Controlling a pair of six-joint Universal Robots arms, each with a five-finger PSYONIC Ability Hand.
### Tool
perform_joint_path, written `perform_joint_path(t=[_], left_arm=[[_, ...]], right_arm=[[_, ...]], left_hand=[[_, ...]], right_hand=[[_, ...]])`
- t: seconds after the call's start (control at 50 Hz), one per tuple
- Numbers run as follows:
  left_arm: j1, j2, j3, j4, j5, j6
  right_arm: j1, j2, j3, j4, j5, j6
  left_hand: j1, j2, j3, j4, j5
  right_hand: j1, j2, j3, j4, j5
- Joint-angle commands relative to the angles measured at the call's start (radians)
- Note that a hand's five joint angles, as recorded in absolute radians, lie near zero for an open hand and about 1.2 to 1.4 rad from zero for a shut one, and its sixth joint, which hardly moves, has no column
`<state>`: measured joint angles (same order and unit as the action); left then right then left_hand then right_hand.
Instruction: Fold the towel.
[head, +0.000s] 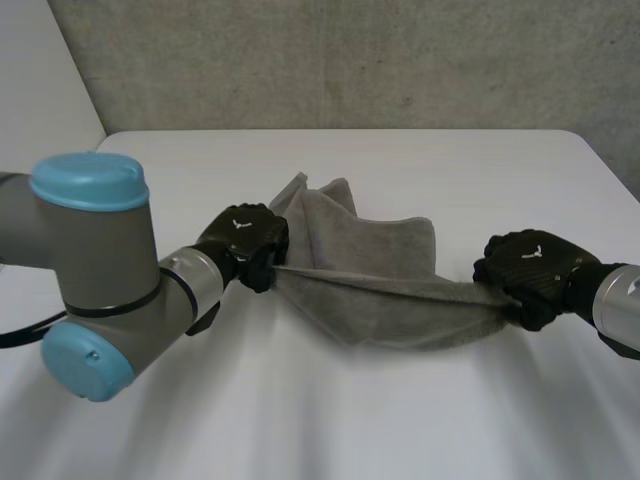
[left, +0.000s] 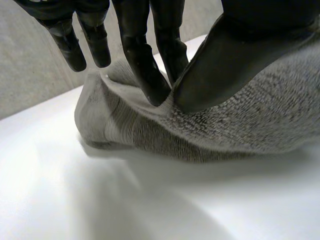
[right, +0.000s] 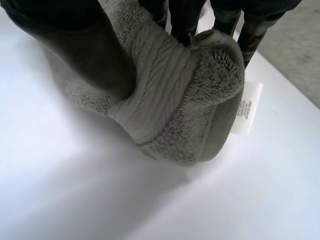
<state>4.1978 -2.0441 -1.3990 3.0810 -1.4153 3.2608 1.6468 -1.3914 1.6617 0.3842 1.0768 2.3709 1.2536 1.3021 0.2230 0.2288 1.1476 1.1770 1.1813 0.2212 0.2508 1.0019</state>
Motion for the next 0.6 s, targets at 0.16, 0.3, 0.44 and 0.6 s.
perform_joint_path(t=[0.16,0.3,0.44,0.6], left_arm=[[0.031,0.075,0.184,0.056,-0.001,0.025],[0.028,0.054,0.33,0.215,-0.008,0.034],[0.016,0.216,0.227,0.37,-0.011,0.036],[0.018,0.351,-0.17,0.453,-0.007,0.046]], right_arm=[[0.132,0.012,-0.245,-0.164,0.003,-0.005],[0.171,0.019,-0.407,-0.576,0.187,0.261],[0.206,-0.07,-0.354,-0.639,0.278,0.401],[0.189,-0.097,-0.102,-0.601,0.163,0.377]], left_hand=[[0.143,0.094,-0.048,-0.054,0.074],[0.143,0.094,-0.048,-0.054,0.074],[0.143,0.094,-0.048,-0.054,0.074],[0.143,0.094,-0.048,-0.054,0.074]], right_hand=[[0.219,0.215,-0.047,-0.076,0.22],[0.219,0.215,-0.047,-0.076,0.22],[0.219,0.215,-0.047,-0.076,0.22],[0.219,0.215,-0.047,-0.076,0.22]])
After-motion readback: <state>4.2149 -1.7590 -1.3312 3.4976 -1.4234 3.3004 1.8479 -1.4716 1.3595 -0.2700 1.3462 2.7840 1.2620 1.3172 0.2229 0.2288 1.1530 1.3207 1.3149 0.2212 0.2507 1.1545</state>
